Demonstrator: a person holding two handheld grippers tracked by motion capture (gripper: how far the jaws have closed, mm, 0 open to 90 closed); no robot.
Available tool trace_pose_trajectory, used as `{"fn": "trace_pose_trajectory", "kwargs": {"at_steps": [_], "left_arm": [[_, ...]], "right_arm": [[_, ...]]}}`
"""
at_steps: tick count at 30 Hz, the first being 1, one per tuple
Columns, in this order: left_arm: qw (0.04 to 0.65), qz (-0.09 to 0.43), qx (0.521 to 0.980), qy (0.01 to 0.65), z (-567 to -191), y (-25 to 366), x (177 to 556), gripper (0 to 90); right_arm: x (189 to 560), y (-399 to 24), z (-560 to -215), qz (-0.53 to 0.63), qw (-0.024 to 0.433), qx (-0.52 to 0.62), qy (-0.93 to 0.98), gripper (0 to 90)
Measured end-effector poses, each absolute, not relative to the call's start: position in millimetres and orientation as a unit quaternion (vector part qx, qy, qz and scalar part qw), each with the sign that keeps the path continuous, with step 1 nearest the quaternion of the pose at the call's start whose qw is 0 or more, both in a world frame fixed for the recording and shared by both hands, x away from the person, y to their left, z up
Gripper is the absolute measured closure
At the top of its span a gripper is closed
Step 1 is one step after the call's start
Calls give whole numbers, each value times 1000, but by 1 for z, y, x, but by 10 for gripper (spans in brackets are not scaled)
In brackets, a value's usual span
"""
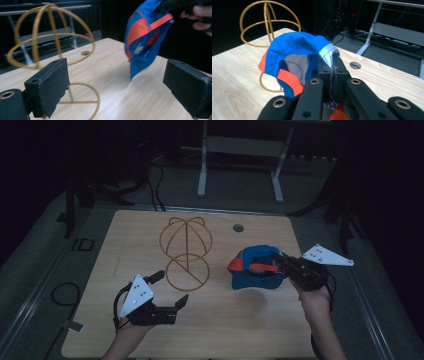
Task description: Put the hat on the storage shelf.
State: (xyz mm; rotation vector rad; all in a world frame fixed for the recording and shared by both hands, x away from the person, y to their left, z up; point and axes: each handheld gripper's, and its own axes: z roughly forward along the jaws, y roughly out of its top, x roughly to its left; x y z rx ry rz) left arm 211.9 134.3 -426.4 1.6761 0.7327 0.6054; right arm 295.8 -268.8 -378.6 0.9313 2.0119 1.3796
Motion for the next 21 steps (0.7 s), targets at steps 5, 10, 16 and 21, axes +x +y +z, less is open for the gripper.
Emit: {"fn": "trace_pose_trajectory", "kwargs": {"at_steps": [5, 10, 16, 21], "left_arm": [[573, 244, 723, 300, -418, 113, 222, 75], [572, 231, 735, 282, -407, 90, 236, 75], [566, 225, 746, 270, -397, 66, 255, 102], [563, 219, 752, 262, -389, 51, 268, 119]], "right_arm": [[293, -263, -382, 504, 258, 334, 753, 881], [291, -260, -384, 511, 245, 330, 755, 881], [285, -254, -380, 517, 249, 316, 755, 881], [281, -248, -376, 523, 246, 304, 758, 881]]}}
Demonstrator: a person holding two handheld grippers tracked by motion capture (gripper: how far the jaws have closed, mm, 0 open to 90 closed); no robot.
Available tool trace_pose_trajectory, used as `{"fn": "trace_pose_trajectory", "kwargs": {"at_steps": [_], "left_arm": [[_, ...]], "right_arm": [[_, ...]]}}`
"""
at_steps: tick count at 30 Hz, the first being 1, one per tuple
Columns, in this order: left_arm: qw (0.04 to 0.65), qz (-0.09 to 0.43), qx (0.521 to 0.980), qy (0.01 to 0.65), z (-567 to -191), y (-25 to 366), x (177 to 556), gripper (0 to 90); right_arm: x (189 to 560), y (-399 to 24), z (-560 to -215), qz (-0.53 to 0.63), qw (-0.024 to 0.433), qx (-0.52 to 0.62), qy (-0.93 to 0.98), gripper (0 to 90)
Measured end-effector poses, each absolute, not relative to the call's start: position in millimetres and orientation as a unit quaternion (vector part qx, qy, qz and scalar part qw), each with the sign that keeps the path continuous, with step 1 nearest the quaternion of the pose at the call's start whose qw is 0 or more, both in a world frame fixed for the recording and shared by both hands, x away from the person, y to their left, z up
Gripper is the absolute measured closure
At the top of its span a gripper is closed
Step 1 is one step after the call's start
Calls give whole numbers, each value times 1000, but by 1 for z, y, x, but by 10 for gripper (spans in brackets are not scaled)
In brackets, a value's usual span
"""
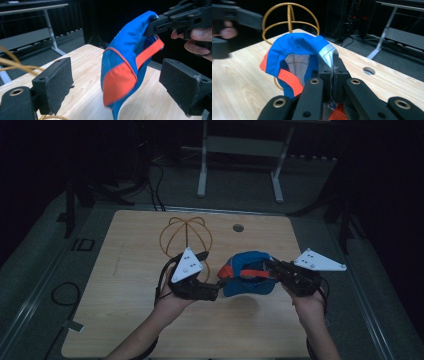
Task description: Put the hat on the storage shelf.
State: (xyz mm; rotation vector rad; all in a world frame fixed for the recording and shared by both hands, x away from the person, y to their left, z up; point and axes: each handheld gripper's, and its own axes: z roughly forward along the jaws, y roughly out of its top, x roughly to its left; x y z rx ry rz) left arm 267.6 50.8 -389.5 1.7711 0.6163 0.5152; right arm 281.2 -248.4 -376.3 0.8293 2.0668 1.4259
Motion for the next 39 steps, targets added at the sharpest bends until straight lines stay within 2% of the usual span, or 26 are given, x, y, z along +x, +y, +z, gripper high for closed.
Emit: {"fn": "trace_pose_trajectory", "kwargs": {"at_steps": [11, 13, 15, 16, 17, 21, 22, 23, 25, 26, 27, 28, 32, 39], "left_arm": [[537, 205, 781, 243, -386, 21, 285, 224], [534, 195, 786, 243, -387, 16, 290, 293], [537, 195, 783, 246, -387, 14, 291, 313], [538, 193, 783, 246, -387, 14, 291, 391], [541, 186, 783, 244, -387, 14, 293, 391], [539, 184, 784, 246, -387, 11, 295, 528], [535, 186, 787, 246, -387, 10, 295, 528], [534, 185, 789, 242, -387, 9, 296, 605], [525, 193, 791, 249, -386, 6, 295, 688], [522, 197, 791, 250, -386, 5, 295, 688], [520, 201, 790, 256, -386, 5, 295, 788], [520, 200, 789, 258, -386, 5, 295, 839], [515, 220, 786, 261, -384, 3, 292, 874], [515, 242, 785, 246, -381, 4, 287, 878]], "right_arm": [[275, -242, -374, 527, 240, 288, 763, 881], [274, -241, -373, 530, 239, 286, 762, 881], [274, -241, -373, 530, 239, 286, 762, 881], [273, -241, -372, 530, 240, 284, 762, 881], [273, -241, -372, 530, 240, 284, 762, 881], [273, -240, -371, 532, 238, 282, 762, 881], [273, -240, -371, 532, 238, 282, 762, 881], [272, -239, -371, 532, 241, 280, 762, 881], [272, -238, -371, 532, 240, 279, 763, 881], [272, -238, -371, 532, 240, 279, 763, 881], [271, -238, -372, 533, 239, 280, 762, 880], [271, -237, -372, 534, 236, 277, 763, 880], [269, -236, -375, 533, 232, 279, 764, 880], [266, -236, -380, 539, 223, 277, 763, 877]]}}
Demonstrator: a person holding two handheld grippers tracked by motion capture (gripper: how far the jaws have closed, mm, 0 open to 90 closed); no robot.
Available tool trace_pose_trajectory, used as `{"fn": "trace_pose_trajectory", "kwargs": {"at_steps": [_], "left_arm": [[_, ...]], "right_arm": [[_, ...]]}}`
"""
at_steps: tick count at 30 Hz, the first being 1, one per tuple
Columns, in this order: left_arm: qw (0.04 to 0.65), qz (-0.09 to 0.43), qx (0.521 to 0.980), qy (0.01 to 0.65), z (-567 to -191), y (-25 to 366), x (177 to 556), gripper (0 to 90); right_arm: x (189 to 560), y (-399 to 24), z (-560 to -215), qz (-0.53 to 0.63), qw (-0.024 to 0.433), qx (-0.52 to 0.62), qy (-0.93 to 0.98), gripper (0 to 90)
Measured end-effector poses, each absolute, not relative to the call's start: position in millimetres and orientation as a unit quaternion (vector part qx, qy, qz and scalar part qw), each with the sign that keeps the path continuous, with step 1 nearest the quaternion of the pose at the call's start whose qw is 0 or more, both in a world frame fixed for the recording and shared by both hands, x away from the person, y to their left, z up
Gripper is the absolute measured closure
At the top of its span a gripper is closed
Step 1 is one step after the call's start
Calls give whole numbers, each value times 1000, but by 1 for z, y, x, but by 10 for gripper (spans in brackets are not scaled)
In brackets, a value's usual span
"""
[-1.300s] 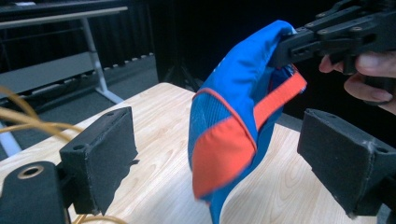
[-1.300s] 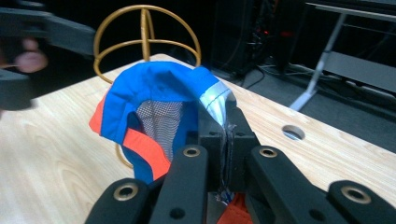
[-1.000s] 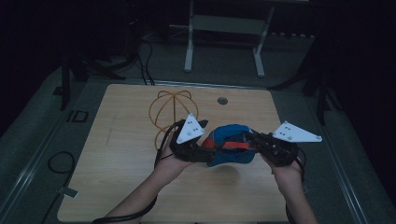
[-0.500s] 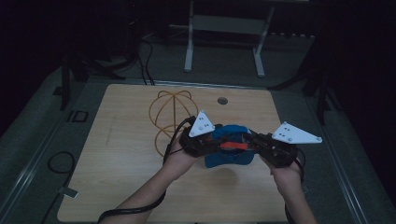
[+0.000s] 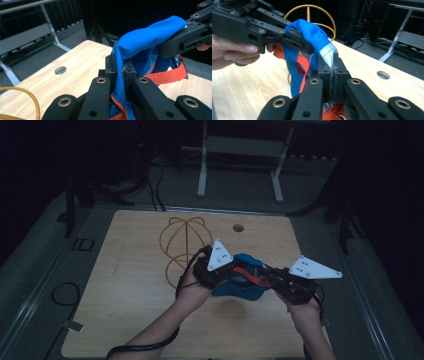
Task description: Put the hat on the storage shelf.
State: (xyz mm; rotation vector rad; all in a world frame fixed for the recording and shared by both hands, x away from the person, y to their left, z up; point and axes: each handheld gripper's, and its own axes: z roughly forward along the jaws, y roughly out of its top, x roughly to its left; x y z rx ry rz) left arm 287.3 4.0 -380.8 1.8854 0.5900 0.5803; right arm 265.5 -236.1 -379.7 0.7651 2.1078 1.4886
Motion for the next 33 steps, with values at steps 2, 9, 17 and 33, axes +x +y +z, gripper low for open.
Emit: {"fn": "trace_pose_trajectory", "kwargs": {"at_steps": [2, 9, 17, 33], "left_arm": [[521, 247, 783, 234, -378, 6, 284, 879], [537, 252, 775, 218, -371, 9, 280, 879], [568, 248, 759, 201, -365, 20, 279, 878], [633, 193, 743, 101, -357, 48, 278, 877]], "right_arm": [[262, -237, -381, 545, 214, 275, 763, 866], [251, -242, -379, 561, 195, 256, 762, 770], [230, -251, -375, 577, 179, 236, 761, 637], [230, -282, -376, 585, 200, 248, 745, 570]]}}
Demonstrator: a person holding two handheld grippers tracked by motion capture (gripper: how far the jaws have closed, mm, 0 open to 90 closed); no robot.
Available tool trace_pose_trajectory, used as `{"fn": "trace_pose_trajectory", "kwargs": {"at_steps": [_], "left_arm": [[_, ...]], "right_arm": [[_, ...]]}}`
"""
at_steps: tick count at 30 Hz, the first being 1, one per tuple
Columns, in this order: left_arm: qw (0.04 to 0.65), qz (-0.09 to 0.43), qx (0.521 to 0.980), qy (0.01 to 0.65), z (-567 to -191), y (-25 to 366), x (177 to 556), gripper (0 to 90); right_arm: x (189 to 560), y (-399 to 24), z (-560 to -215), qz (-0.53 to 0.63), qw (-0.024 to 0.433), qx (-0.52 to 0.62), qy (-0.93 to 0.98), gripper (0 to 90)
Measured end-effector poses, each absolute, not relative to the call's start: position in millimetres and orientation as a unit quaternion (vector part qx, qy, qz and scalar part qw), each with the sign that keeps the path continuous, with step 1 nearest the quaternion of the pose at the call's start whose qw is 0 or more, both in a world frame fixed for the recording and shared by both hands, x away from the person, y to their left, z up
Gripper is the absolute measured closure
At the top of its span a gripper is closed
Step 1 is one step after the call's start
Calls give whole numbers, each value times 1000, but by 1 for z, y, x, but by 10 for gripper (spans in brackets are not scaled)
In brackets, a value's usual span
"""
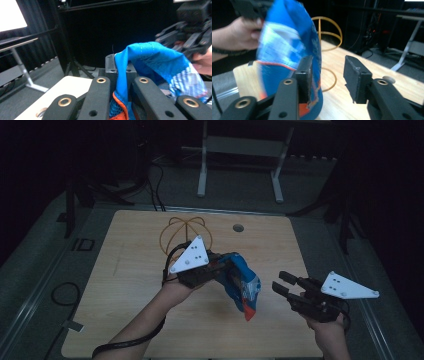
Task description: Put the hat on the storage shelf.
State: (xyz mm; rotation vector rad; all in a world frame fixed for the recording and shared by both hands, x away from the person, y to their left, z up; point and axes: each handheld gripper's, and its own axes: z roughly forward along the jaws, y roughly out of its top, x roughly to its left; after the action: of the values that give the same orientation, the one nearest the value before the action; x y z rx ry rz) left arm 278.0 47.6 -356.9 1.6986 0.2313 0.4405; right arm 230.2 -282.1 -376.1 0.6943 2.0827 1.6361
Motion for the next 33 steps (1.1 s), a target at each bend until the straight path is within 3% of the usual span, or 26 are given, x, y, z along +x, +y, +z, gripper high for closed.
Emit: {"fn": "trace_pose_trajectory", "kwargs": {"at_steps": [5, 8, 22, 26, 30, 31, 33], "left_arm": [[659, 146, 734, 69, -359, 53, 281, 877], [687, 90, 721, 32, -360, 57, 282, 877], [705, 52, 707, -13, -360, 53, 277, 876], [703, 56, 709, -12, -362, 53, 278, 876], [706, 52, 707, -6, -364, 55, 280, 876], [705, 53, 707, -5, -364, 55, 280, 876], [704, 57, 708, -1, -365, 58, 280, 875]], "right_arm": [[229, -270, -388, 577, 175, 237, 762, 505], [221, -259, -391, 579, 155, 215, 771, 478], [211, -225, -404, 572, 123, 181, 791, 484], [213, -223, -404, 573, 123, 185, 789, 529], [215, -223, -401, 573, 139, 188, 785, 847], [216, -224, -401, 572, 140, 190, 785, 898], [216, -225, -401, 571, 148, 197, 783, 900]]}}
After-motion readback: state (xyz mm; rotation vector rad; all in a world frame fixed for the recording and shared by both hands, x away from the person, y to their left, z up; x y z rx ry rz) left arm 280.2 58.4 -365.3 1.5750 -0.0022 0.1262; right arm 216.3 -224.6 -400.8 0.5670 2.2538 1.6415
